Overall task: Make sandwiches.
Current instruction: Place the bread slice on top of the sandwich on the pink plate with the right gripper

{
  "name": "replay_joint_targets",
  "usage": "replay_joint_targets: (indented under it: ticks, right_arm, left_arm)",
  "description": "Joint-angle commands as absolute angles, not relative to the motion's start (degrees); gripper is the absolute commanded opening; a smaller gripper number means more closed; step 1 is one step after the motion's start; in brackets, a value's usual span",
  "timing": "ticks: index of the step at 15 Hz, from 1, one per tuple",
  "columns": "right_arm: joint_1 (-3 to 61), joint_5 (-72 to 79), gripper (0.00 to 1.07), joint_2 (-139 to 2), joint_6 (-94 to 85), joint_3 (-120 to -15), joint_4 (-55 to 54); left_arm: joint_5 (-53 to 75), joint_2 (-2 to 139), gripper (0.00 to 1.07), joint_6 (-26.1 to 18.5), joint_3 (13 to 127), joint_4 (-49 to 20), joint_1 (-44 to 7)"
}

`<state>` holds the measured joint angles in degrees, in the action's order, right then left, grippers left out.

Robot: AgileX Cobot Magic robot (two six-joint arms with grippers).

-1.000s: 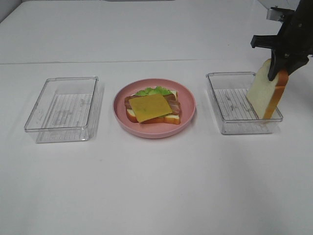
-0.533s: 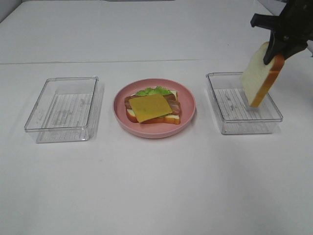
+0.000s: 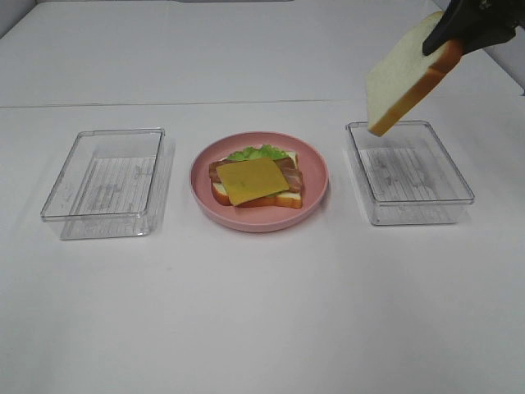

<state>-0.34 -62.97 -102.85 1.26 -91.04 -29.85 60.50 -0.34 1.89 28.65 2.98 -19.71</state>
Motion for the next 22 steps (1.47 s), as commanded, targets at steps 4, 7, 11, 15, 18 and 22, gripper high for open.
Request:
replay_joint_targets:
  ticks: [4,7,11,15,18,22]
  right_arm:
    - [4.30,-46.29,0.00,-99.98,-18.56,-68.53,-59.59]
    - [12.03,-35.75,0.00,-103.25,-20.80,-66.23,-66.75]
    - [15.18,-33.06,0.00,-110.24,-24.75,-66.41,-76.95]
    - [15.18,-38.67,0.00,-118.09,-29.45,-71.10,-85.60]
    - [15.18,-39.08,0.00,-121.98,-29.79,-72.88,-87.55]
    - [15.18,-38.50,0.05,-122.84,-29.79,-72.88,-86.86]
  left_arm:
    - [59.99,-0.74,0.88,1.78,28.53,3.04,-19.71]
    - [59.99,-0.74,0.88,1.78,28.53,3.04,-19.71]
    - [59.99,-0.74,0.88,1.78,28.53,3.04,-19.71]
    - [59.99,-0.74,0.88,1.78,28.53,3.04,-19.71]
    - [59.99,-0.74,0.88,1.78,28.53,3.04,-19.71]
    - [59.99,-0.74,0.88,1.78,28.53,3.04,-19.71]
